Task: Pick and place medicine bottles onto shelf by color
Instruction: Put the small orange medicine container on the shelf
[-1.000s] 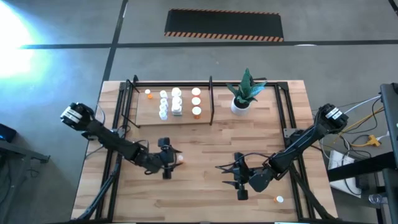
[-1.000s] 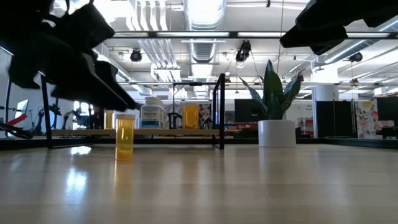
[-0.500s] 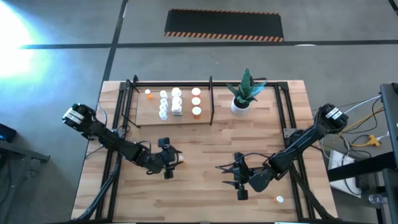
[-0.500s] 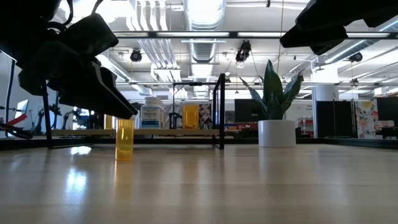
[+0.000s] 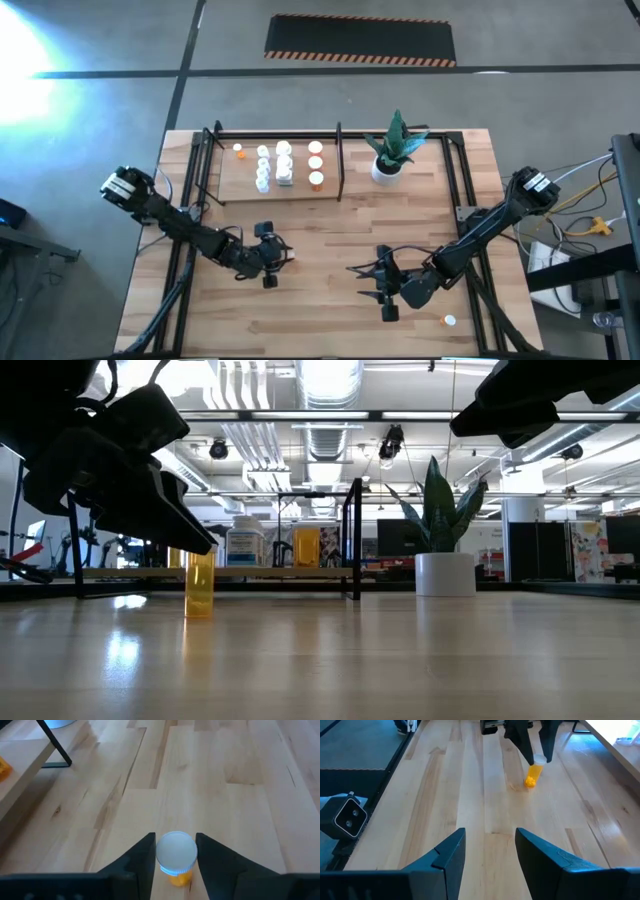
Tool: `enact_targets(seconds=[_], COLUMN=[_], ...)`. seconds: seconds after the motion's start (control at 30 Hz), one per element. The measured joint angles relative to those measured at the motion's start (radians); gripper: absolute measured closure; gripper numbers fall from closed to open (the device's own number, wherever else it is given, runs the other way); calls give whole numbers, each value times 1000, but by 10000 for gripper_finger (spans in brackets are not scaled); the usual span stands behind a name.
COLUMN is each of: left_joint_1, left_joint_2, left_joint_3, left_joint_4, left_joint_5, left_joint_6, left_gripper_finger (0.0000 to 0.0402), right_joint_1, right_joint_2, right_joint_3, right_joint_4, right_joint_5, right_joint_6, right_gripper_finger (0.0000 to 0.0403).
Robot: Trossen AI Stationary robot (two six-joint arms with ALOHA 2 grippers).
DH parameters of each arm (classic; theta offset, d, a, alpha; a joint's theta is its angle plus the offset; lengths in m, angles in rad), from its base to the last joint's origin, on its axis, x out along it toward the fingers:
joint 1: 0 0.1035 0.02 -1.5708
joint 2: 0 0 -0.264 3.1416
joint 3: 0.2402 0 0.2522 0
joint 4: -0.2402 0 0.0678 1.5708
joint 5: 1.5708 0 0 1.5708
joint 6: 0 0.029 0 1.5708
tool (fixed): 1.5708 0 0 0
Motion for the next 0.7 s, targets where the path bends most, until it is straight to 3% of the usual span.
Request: enact_targets(seconds=[0.43,0.7], left_joint_1=[0,0], left_joint_2=[-32,-222], left_joint_3=[8,27], left_joint_4=[-29,-300], left_joint_5=[8,-30], left_joint_6=[1,-66], left_gripper_finger=[284,284], right_joint_1=[0,0], right_joint_2=[0,0], right_joint_3=[0,0], right_joint_4=[0,0], right_joint_5=[0,0], right_joint_6=[0,0], right_gripper_finger=[241,241])
